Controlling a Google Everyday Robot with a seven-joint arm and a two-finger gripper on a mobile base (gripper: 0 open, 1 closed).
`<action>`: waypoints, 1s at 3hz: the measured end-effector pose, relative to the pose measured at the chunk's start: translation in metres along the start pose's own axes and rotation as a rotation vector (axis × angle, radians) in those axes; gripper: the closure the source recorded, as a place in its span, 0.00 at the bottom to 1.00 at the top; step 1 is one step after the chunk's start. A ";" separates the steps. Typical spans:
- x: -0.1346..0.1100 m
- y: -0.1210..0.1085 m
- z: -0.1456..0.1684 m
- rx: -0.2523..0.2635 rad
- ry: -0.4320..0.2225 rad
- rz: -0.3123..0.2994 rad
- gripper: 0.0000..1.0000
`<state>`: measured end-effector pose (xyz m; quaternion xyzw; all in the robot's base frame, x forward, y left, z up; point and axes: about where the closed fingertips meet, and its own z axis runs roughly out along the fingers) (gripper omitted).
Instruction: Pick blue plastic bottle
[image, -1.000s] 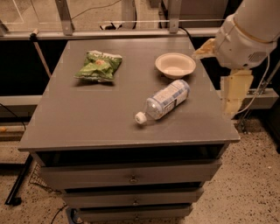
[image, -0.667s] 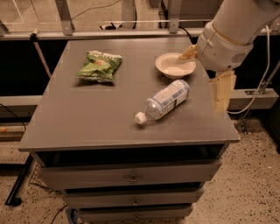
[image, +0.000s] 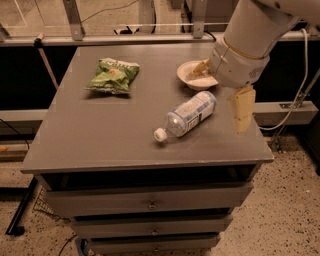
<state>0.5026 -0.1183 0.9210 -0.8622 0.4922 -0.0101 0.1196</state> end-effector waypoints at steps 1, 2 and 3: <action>0.004 -0.006 0.010 -0.041 0.048 -0.034 0.00; 0.012 -0.013 0.024 -0.089 0.089 -0.074 0.00; 0.025 -0.024 0.044 -0.134 0.128 -0.095 0.00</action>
Offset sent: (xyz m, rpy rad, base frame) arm 0.0310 -0.0049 -0.0383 -0.2248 0.0670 0.1059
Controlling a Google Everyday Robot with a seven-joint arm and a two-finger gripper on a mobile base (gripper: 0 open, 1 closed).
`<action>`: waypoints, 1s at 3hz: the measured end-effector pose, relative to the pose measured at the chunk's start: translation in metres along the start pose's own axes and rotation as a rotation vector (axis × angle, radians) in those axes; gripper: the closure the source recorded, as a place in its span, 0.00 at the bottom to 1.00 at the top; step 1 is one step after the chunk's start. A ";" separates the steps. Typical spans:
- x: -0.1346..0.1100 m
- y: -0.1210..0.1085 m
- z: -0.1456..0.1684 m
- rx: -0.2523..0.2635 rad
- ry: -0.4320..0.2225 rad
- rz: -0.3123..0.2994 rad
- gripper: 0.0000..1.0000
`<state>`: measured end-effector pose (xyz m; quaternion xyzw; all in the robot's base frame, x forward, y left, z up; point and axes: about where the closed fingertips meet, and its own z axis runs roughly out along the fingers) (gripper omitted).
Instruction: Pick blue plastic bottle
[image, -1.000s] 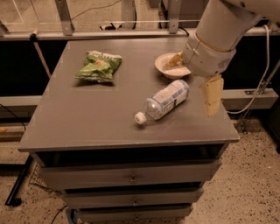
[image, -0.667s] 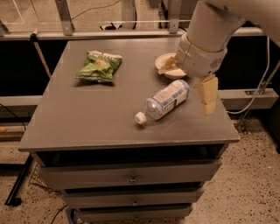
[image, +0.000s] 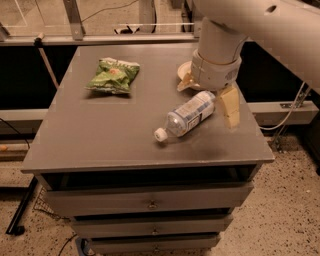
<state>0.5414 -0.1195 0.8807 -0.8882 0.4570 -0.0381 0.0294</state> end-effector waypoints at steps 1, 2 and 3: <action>0.002 -0.009 0.016 -0.032 0.037 -0.016 0.00; 0.000 -0.016 0.029 -0.058 0.061 -0.037 0.00; -0.002 -0.019 0.038 -0.071 0.070 -0.036 0.15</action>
Offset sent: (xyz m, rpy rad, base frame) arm 0.0150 0.0129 -0.0420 -0.1488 0.0533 0.0485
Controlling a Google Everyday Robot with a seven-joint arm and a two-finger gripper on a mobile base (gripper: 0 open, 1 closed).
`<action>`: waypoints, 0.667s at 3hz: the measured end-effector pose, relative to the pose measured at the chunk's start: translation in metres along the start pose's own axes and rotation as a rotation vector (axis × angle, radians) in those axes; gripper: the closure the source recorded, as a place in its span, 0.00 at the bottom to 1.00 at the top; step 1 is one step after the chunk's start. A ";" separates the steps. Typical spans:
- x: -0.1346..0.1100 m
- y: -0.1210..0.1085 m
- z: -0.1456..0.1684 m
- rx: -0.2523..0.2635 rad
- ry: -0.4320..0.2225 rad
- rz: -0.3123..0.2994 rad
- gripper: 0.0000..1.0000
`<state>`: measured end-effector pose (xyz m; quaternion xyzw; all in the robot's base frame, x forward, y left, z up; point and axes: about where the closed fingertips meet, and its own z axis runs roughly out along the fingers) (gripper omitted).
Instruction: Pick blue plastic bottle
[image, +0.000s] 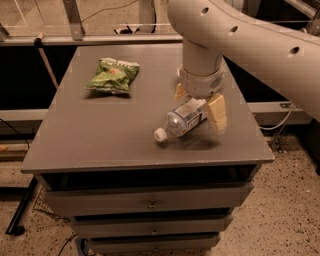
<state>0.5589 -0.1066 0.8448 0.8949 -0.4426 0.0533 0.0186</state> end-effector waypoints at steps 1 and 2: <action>0.000 -0.001 0.004 -0.004 -0.002 0.010 0.37; 0.001 -0.002 0.003 0.004 -0.014 0.016 0.60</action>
Offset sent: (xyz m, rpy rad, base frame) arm -0.0015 -0.0031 0.0002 0.0222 0.0315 -0.0241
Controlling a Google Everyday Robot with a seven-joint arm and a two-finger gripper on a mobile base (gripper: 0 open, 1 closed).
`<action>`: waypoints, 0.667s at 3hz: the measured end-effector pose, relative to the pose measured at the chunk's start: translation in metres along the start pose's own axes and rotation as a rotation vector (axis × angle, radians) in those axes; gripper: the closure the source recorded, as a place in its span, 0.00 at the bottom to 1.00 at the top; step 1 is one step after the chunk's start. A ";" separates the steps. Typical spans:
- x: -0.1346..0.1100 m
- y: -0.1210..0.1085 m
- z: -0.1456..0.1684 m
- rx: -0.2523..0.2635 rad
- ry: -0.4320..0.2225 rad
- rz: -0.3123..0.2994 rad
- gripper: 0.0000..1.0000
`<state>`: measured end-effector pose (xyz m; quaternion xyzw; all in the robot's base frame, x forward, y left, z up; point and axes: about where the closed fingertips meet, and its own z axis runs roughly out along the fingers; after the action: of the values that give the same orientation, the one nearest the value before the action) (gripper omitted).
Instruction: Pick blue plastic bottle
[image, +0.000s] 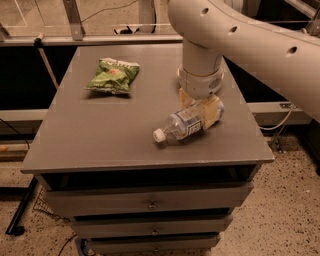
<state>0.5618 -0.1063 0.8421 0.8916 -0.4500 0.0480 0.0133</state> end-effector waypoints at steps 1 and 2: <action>0.002 0.000 -0.012 0.045 -0.026 0.008 0.84; 0.010 0.005 -0.040 0.146 -0.065 0.019 1.00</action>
Offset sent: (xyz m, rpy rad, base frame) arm -0.0060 -0.0170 0.0673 0.2176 -0.1099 -0.0111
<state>0.5609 -0.1141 0.8831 0.8871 -0.4537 0.0519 -0.0669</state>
